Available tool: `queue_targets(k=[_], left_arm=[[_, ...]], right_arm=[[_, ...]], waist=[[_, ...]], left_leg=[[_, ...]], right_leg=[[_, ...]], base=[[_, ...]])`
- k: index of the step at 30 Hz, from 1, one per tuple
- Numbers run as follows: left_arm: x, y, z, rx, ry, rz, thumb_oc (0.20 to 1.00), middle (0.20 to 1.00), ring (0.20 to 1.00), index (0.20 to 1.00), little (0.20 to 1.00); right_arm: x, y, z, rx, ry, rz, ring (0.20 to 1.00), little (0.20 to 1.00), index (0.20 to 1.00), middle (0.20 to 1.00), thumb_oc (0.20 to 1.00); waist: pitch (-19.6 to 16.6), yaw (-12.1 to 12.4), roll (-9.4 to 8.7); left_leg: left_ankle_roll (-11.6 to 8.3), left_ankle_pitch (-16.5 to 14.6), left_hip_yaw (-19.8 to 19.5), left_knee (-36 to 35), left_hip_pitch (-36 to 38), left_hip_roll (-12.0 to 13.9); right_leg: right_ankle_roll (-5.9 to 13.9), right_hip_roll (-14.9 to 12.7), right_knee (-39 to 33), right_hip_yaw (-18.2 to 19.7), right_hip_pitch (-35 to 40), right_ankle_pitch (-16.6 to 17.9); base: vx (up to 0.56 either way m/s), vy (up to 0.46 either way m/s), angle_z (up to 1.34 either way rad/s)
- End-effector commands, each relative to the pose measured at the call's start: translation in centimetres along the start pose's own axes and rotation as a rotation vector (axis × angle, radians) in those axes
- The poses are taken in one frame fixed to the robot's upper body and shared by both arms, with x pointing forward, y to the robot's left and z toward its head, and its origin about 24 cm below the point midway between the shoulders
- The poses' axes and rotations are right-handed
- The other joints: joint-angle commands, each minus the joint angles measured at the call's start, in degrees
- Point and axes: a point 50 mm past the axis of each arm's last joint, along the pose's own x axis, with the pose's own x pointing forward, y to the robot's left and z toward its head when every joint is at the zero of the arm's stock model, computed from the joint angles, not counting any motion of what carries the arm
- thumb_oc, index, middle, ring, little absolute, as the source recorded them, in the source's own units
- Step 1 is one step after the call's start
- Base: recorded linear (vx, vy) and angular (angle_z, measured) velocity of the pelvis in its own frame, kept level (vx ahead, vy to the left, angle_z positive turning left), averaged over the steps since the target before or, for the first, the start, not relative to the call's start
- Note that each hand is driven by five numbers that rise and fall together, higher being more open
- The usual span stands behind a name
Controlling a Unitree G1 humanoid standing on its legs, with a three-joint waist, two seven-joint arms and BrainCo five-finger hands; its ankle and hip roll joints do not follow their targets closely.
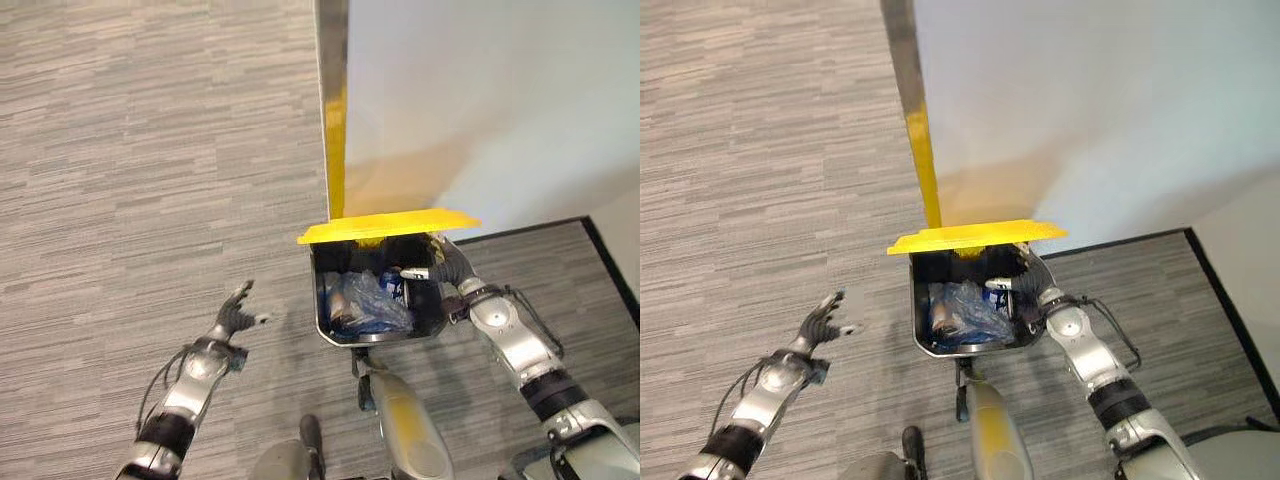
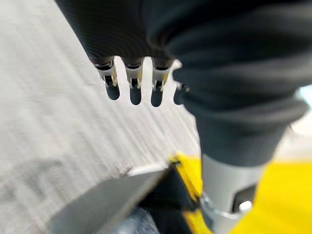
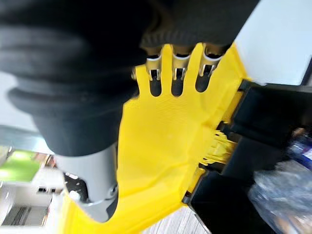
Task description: Gather garbage on tea table into small bin, then transfer packed bag to large trash can.
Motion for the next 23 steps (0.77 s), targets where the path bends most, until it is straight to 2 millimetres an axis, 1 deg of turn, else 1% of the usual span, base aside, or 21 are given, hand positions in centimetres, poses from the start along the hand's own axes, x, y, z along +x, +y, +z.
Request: queue_targets(k=[1,2,3,4,5,6,7,9,10,11,12,13,14,15,16,17,20,21,23], left_arm=[[-1.4,2.3,-1.6,-0.040,0.031,0.049,1.000,1.000,1.000,1.000,1.000],[-1.4,2.4,-1.6,-0.039,0.031,0.049,1.000,1.000,1.000,1.000,1.000],[-2.1,3.0,-2.9,-0.066,0.076,0.083,1.000,1.000,1.000,1.000,1.000],[-2.3,3.0,-3.1,-0.072,0.082,0.082,1.000,1.000,1.000,1.000,1.000],[-2.3,3.1,-3.1,-0.072,0.082,0.083,1.000,1.000,1.000,1.000,1.000],[-2.7,3.2,-3.7,-0.074,0.104,0.080,1.000,1.000,1.000,1.000,1.000],[-2.7,3.3,-3.7,-0.073,0.105,0.080,1.000,1.000,1.000,1.000,1.000],[-2.8,3.6,-3.7,-0.060,0.106,0.080,1.000,1.000,1.000,1.000,1.000],[-2.8,4.1,-3.8,-0.059,0.116,0.104,1.000,1.000,1.000,1.000,1.000],[-2.8,4.1,-3.8,-0.059,0.116,0.105,1.000,1.000,1.000,1.000,1.000],[-2.9,4.0,-3.6,-0.086,0.097,0.098,1.000,1.000,1.000,1.000,1.000],[-2.9,4.0,-3.6,-0.085,0.097,0.098,1.000,1.000,1.000,1.000,1.000],[-2.9,4.2,-3.7,-0.095,0.104,0.113,1.000,1.000,1.000,1.000,1.000],[-3.0,3.8,-4.0,-0.118,0.116,0.102,1.000,1.000,1.000,1.000,1.000],[-3.1,3.7,-4.2,-0.130,0.119,0.103,1.000,1.000,1.000,1.000,1.000],[-3.5,3.2,-5.0,-0.127,0.150,0.079,1.000,1.000,1.000,1.000,1.000],[-3.7,2.9,-5.4,-0.136,0.167,0.072,1.000,1.000,1.000,1.000,1.000],[-3.9,2.6,-5.8,-0.142,0.184,0.067,1.000,1.000,1.000,1.000,1.000],[-4.0,2.6,-5.9,-0.146,0.189,0.070,1.000,1.000,1.000,1.000,1.000]], right_arm=[[-0.6,-0.5,-0.9,-0.019,0.004,-0.013,1.000,1.000,1.000,1.000,1.000],[-0.6,-0.5,-0.9,-0.018,0.004,-0.012,1.000,1.000,1.000,1.000,1.000],[-1.7,-0.5,-3.0,-0.026,0.085,-0.014,1.000,1.000,1.000,1.000,1.000],[-2.2,-0.5,-3.7,-0.019,0.112,-0.017,1.000,1.000,1.000,1.000,1.000],[-2.1,-0.4,-3.7,-0.018,0.112,-0.016,1.000,1.000,1.000,1.000,1.000],[-3.5,-0.5,-5.7,-0.001,0.187,-0.028,1.000,1.000,1.000,1.000,1.000],[-3.5,-0.5,-5.7,0.000,0.187,-0.027,1.000,1.000,1.000,1.000,1.000],[-4.5,-0.5,-7.2,0.013,0.247,-0.040,1.000,1.000,1.000,1.000,1.000],[-5.2,-0.7,-8.3,0.032,0.290,-0.060,1.000,1.000,1.000,1.000,1.000],[-5.2,-0.7,-8.3,0.033,0.290,-0.060,1.000,1.000,1.000,1.000,1.000],[-6.1,-0.9,-9.1,0.044,0.325,-0.072,1.000,1.000,1.000,1.000,1.000],[-6.1,-0.9,-9.1,0.044,0.325,-0.072,1.000,1.000,1.000,1.000,1.000],[-6.2,-0.7,-9.3,0.051,0.333,-0.071,1.000,1.000,1.000,1.000,1.000],[-6.8,-0.9,-9.7,0.052,0.351,-0.077,1.000,1.000,1.000,1.000,1.000],[-7.0,-1.2,-10.0,0.052,0.364,-0.081,1.000,1.000,1.000,1.000,1.000],[-7.6,-2.0,-10.5,0.036,0.389,-0.093,1.000,1.000,1.000,1.000,1.000],[-7.9,-2.3,-10.7,0.026,0.401,-0.098,1.000,1.000,1.000,1.000,1.000],[-8.2,-2.6,-11.0,0.017,0.416,-0.105,1.000,1.000,1.000,1.000,1.000],[-8.3,-2.7,-11.1,0.012,0.419,-0.107,1.000,1.000,1.000,1.000,1.000]], waist=[[-2.6,1.2,-2.16],[-2.7,1.0,-2.57],[-2.3,0.7,-1.88],[-2.1,0.8,-1.70],[-2.2,0.6,-2.05],[-2.4,1.1,-0.92],[-2.5,1.0,-1.19],[-3.3,1.8,0.26],[-3.9,2.4,1.04],[-4.0,2.4,0.99],[-5.1,2.7,0.14],[-5.3,2.7,0.07],[-5.9,3.1,-0.40],[-6.6,2.8,-0.89],[-7.1,2.7,-1.10],[-8.6,2.4,-0.77],[-9.2,2.2,-0.45],[-9.8,2.0,-0.24],[-9.9,2.0,-0.20]], left_leg=[[3.19,-8.9,-0.5,7.4,-0.5,-5.0],[3.24,-8.5,-0.6,7.2,-0.6,-5.4],[3.64,-7.0,-0.3,5.7,-0.1,-5.0],[3.77,-5.9,-0.4,5.3,-0.6,-4.8],[3.82,-5.6,-0.5,5.2,-0.7,-5.2],[4.27,-4.0,-0.5,5.0,-2.7,-4.2],[4.28,-3.7,-0.5,4.9,-2.9,-4.4],[4.30,-1.5,-0.3,2.7,-4.2,-2.7],[3.45,-0.3,-0.1,1.5,-5.1,-1.1],[3.44,-0.2,-0.1,1.5,-5.3,-1.1],[1.84,0.8,-1.3,0.5,-5.8,-0.4],[1.83,1.0,-1.3,0.4,-6.0,-0.4],[1.38,1.3,-0.7,0.3,-6.4,0.1],[0.81,1.6,-0.7,0.7,-7.1,0.9],[0.51,1.5,-0.4,0.1,-6.7,1.2],[-0.14,1.7,0.2,-0.5,-6.0,2.0],[-0.72,2.0,0.3,-1.0,-5.4,2.6],[-1.17,2.2,0.4,-1.5,-4.6,3.0],[-1.35,2.3,0.6,-1.8,-4.1,3.3]], right_leg=[[9.82,-7.1,-10.0,-5.6,-1.6,13.0],[9.82,-7.5,-10.0,-5.5,-1.8,13.2],[11.28,-7.2,-6.5,-4.6,-2.5,15.4],[11.14,-7.1,-5.0,-4.5,-2.2,14.0],[11.15,-7.5,-5.1,-4.4,-2.4,14.1],[8.94,-6.8,1.3,-2.6,-1.4,9.2],[8.92,-7.0,1.3,-2.5,-1.7,9.3],[6.76,-6.0,9.4,0.0,-0.9,3.7],[6.21,-6.3,12.6,2.0,0.9,1.6],[6.19,-6.3,12.4,2.0,0.8,1.9],[5.39,-4.6,5.8,3.4,5.9,-1.8],[5.37,-4.6,5.5,3.4,5.7,-1.5],[5.24,-4.0,3.2,3.0,6.8,-1.7],[5.05,-2.1,-0.7,4.1,8.4,-2.1],[5.08,-1.8,-3.4,4.2,9.6,-1.4],[4.67,-1.5,-6.8,3.7,12.1,-1.2],[4.36,-1.2,-8.6,3.3,13.5,-1.2],[4.12,-0.9,-10.4,3.0,14.8,-1.2],[4.03,-0.7,-11.3,2.7,15.5,-1.1]], base=[[-0.12,0.057,-0.02],[-0.16,0.072,-0.08],[-0.15,0.045,-0.16],[-0.15,0.046,-0.17],[-0.24,0.027,-0.21],[-0.18,0.014,-0.16],[-0.22,0.013,-0.07],[-0.14,-0.050,-0.07],[-0.10,-0.078,-0.11],[0.01,-0.233,0.03],[0.04,-0.170,-0.13],[0.08,-0.252,-0.18],[0.07,-0.224,-0.26],[0.11,-0.291,-0.07],[0.18,-0.310,0.08],[0.13,-0.172,0.10],[0.09,-0.079,-0.10],[0.07,-0.031,-0.14],[0.05,-0.023,-0.04]])
